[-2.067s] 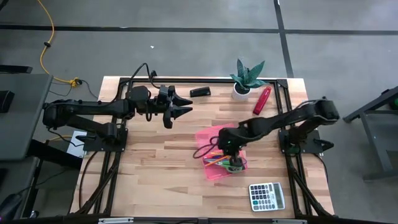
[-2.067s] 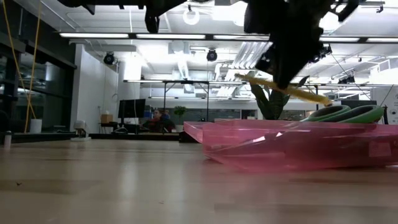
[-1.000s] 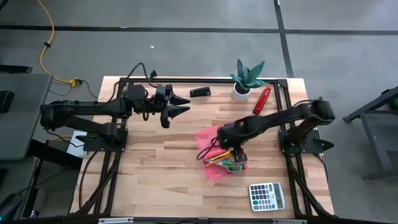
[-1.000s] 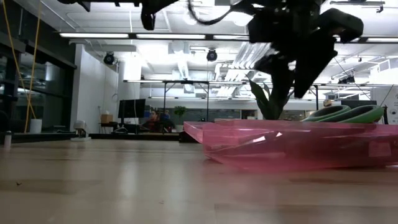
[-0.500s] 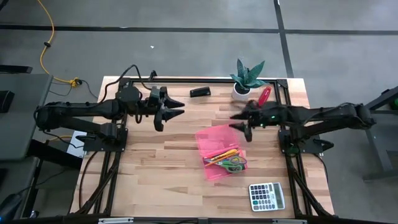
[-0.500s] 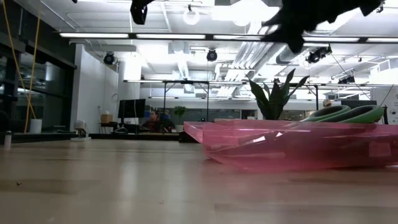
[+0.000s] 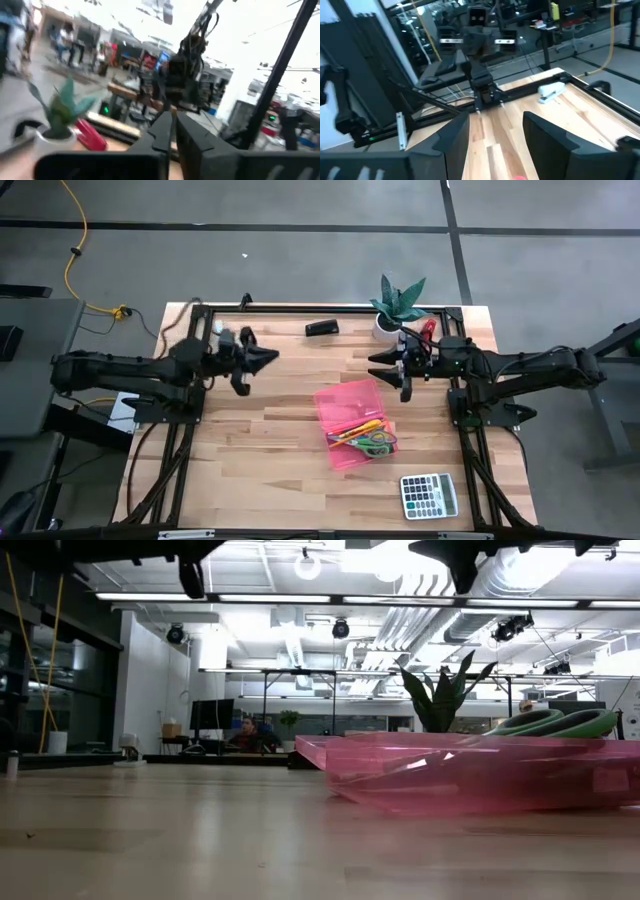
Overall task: Pack school essentials
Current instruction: Return to Home Position
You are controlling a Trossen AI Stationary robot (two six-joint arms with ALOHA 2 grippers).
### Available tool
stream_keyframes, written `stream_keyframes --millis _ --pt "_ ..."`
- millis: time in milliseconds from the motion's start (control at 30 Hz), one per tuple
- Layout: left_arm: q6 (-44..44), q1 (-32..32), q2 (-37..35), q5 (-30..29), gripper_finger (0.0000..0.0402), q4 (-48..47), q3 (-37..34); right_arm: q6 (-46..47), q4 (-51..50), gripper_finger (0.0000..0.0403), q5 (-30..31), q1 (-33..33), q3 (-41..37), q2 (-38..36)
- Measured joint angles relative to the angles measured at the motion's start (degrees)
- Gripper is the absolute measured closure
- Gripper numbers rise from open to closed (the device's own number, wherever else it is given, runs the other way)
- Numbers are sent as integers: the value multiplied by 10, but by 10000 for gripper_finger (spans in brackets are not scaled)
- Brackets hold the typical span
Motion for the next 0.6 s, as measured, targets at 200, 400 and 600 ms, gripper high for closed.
stream_keyframes --millis 200,400,600 --pt "28 42 -76 38 400 -81 0 -4 15 226 -12 0 0 0" --pt "26 54 -133 53 401 -188 0 -4 18 226 -12 0 0 0" --pt "24 47 -146 52 401 -186 0 -4 17 226 -12 0 0 0"
